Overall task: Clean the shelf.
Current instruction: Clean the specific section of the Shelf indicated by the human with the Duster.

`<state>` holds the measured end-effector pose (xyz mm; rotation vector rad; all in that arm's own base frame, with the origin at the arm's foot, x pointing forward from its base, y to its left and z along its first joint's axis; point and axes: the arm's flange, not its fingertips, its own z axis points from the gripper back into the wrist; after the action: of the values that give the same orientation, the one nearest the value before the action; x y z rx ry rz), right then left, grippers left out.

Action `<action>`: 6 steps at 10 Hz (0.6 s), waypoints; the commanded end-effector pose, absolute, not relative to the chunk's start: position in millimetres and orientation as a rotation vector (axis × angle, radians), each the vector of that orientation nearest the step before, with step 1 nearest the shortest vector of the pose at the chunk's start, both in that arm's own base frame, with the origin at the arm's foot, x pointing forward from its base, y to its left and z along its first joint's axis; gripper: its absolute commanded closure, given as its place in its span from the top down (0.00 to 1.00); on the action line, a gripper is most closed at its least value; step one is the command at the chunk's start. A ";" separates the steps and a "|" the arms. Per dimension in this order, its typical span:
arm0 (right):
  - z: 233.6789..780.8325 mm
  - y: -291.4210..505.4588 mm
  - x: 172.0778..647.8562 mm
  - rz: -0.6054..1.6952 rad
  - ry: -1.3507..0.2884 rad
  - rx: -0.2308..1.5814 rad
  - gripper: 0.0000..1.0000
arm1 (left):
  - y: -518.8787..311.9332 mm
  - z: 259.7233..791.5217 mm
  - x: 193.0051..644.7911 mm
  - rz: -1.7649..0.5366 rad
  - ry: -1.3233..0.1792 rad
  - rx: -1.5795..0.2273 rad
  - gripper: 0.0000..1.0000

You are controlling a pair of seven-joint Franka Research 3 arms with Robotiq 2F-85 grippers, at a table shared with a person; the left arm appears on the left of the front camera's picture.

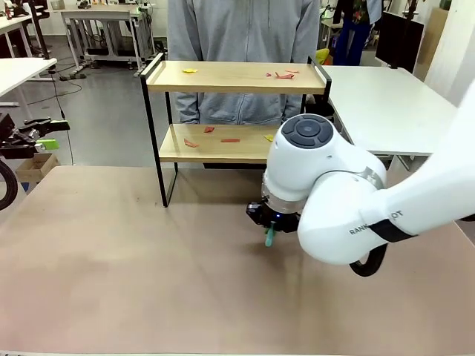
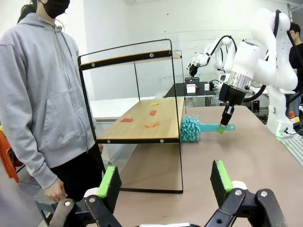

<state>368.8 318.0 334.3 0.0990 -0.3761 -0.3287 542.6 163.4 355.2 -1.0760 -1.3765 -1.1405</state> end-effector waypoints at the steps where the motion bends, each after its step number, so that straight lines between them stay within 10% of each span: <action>1: 340.6 302.7 361.6 -0.407 -0.361 0.056 0.13 | 163.6 357.2 540.3 -1.151 -1.383 -1.064 1.00; 6: 340.7 297.7 363.5 -0.371 -0.381 0.035 0.13 | 163.6 357.2 540.3 -1.151 -1.383 -1.064 1.00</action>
<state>359.0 301.3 346.0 0.0326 -0.3995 -0.3581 542.6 163.4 355.3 -1.0760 -1.3765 -1.1406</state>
